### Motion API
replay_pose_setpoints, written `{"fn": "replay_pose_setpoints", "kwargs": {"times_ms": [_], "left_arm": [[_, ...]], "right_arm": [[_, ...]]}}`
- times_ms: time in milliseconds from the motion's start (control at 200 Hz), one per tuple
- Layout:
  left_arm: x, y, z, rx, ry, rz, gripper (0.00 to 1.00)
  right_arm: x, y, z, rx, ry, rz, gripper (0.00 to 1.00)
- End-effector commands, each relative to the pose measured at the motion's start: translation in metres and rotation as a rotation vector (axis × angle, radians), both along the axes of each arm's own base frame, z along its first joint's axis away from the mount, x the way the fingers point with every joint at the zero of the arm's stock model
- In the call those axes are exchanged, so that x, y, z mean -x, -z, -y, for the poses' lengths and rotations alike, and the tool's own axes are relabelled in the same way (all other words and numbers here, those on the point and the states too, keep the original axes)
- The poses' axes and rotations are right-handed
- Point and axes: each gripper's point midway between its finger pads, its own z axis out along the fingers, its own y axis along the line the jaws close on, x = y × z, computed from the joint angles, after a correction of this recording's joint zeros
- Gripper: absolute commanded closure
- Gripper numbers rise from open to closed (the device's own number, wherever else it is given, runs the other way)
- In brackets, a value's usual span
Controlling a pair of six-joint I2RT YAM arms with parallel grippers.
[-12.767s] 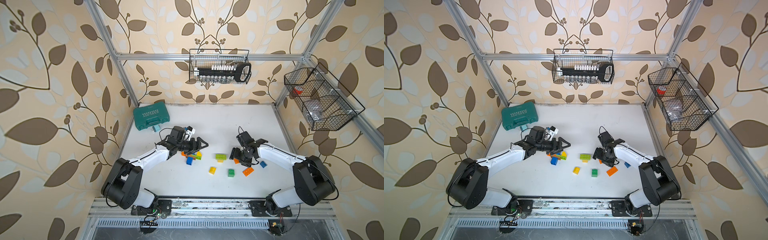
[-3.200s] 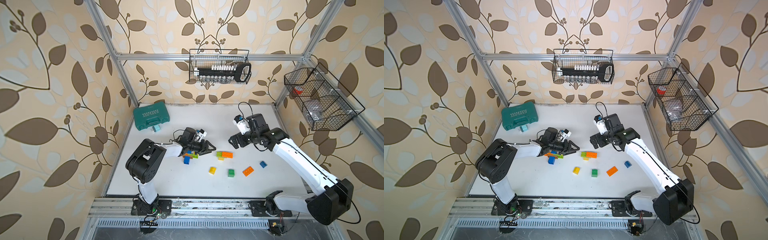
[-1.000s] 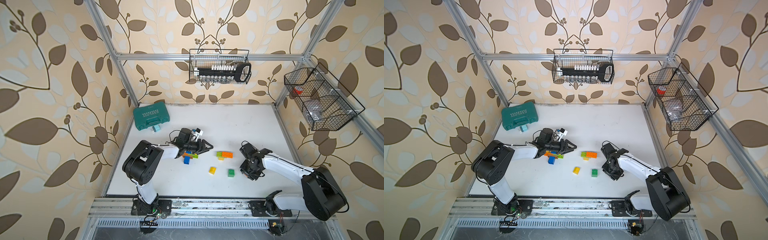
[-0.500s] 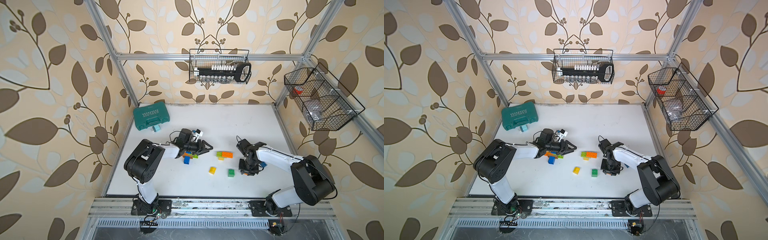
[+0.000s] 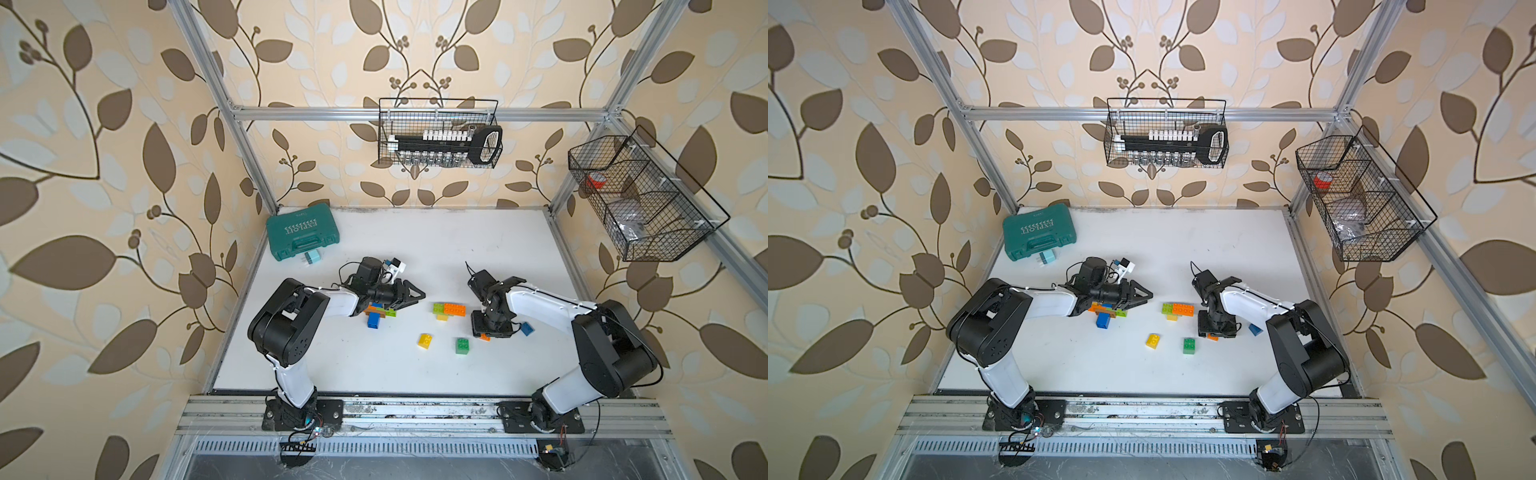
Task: Assemble a fork with lego
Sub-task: Adjust the lego brick at the center of the board.
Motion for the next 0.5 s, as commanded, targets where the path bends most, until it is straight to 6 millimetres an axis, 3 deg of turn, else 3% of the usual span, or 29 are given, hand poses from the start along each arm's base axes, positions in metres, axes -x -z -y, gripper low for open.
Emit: {"fn": "replay_pose_setpoints", "kwargs": {"times_ms": [0, 495], "left_arm": [[-0.003, -0.005, -0.002, 0.015, 0.014, 0.027, 0.50], [-0.002, -0.004, -0.004, 0.016, 0.019, 0.027, 0.50]], "right_arm": [[-0.007, -0.011, 0.010, 0.063, 0.076, 0.058, 0.40], [0.004, -0.001, 0.011, 0.079, 0.185, 0.047, 0.53]]}}
